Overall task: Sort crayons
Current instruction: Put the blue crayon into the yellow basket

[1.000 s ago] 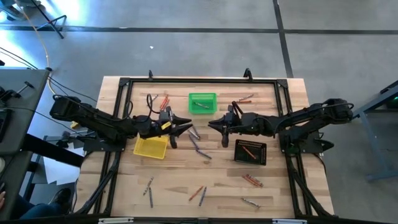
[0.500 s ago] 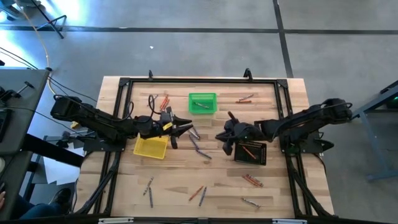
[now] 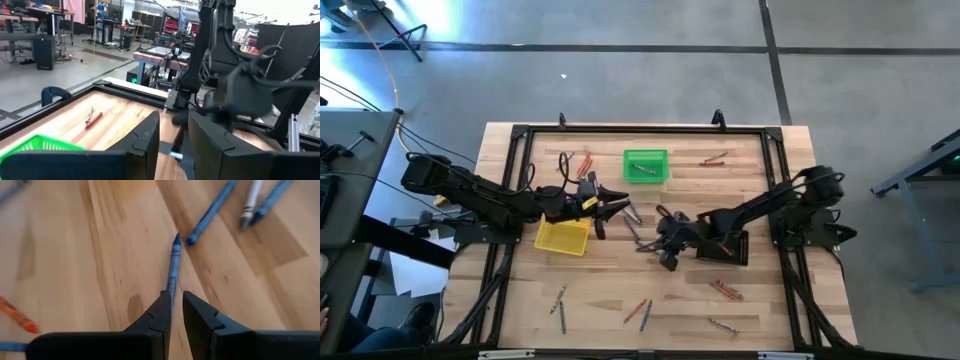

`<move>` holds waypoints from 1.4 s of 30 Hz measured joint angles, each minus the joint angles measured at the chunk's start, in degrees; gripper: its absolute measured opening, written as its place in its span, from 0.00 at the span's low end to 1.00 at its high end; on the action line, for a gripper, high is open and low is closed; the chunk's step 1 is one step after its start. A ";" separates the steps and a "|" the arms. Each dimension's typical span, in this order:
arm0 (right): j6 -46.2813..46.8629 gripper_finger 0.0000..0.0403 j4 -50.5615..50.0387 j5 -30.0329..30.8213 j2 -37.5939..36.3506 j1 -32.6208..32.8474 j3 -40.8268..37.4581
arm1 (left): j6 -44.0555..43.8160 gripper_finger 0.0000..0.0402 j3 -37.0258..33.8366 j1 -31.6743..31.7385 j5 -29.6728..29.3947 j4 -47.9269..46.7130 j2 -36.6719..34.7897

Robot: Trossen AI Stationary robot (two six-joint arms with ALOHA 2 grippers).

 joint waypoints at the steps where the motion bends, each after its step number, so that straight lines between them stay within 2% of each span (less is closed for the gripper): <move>1: -0.44 0.11 -2.03 -0.46 1.31 0.00 1.96 | -0.02 0.23 0.04 0.00 0.01 -0.29 0.00; 7: -2.69 0.11 -13.29 -1.42 5.71 -0.02 11.09 | -0.03 0.23 0.04 0.00 0.06 -1.91 -0.04; 12: -1.46 0.11 -16.78 -2.02 7.59 -0.02 14.65 | 0.00 0.23 0.04 0.00 0.59 -2.62 -0.23; 18: 3.57 0.11 -16.62 -4.33 9.99 0.11 14.86 | 2.04 0.23 0.04 0.00 2.05 -3.68 -2.79; 24: 6.21 0.11 -16.59 -2.46 11.54 0.14 14.93 | 6.26 0.23 0.04 0.00 2.09 -5.08 -7.25; 30: 6.40 0.11 -16.79 -1.30 12.08 0.22 14.97 | 10.48 0.23 0.04 0.00 2.09 -7.66 -11.91; 36: 6.19 0.11 -17.36 -1.39 10.92 0.54 14.74 | 10.65 0.23 0.04 0.00 2.09 -12.61 -15.79; 39: 1.74 0.11 -19.36 -1.42 9.55 0.58 14.67 | 10.63 0.23 0.03 0.00 2.09 -15.50 -17.27; 42: -9.78 0.11 -24.01 0.16 9.03 0.57 16.52 | 10.56 0.23 0.00 0.00 2.10 -17.29 -17.99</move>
